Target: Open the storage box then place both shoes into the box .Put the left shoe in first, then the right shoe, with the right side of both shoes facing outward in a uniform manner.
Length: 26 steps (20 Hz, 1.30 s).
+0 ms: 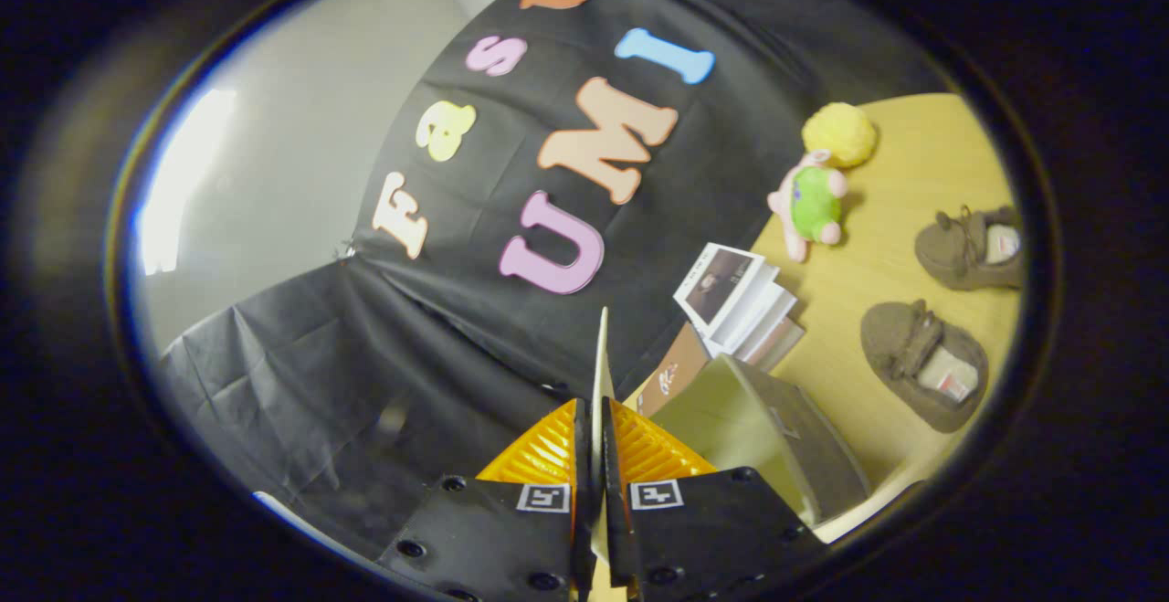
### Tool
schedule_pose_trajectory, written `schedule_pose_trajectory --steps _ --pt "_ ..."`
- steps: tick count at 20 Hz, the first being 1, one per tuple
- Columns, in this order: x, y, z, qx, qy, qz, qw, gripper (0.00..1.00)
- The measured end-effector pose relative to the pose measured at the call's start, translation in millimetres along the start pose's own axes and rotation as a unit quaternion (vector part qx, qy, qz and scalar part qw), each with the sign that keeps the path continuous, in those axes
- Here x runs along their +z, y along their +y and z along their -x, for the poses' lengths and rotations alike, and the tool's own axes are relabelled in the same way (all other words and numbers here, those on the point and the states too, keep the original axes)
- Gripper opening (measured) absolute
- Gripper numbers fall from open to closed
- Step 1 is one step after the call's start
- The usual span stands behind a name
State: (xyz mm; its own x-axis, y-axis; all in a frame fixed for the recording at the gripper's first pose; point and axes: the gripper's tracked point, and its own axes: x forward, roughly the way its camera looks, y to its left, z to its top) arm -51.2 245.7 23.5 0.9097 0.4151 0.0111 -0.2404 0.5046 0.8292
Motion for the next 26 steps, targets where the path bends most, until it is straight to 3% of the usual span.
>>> schedule_pose_trajectory --steps 4,8,16,21,25,26 --pt "-33.7 67.0 -20.2 0.04 0.024 0.02 0.999 0.16" --pt "-79.5 101.9 -27.8 0.071 0.03 0.005 0.997 0.24" --pt "-189.2 109.2 -42.1 0.063 0.09 0.052 0.993 0.44" --pt "-213.2 97.7 -45.5 0.057 0.091 0.125 0.986 0.75" --pt "-194.3 89.5 -44.4 0.056 0.07 0.159 0.983 1.0" --pt "-183.7 86.5 -44.3 0.054 0.062 0.171 0.982 1.0"
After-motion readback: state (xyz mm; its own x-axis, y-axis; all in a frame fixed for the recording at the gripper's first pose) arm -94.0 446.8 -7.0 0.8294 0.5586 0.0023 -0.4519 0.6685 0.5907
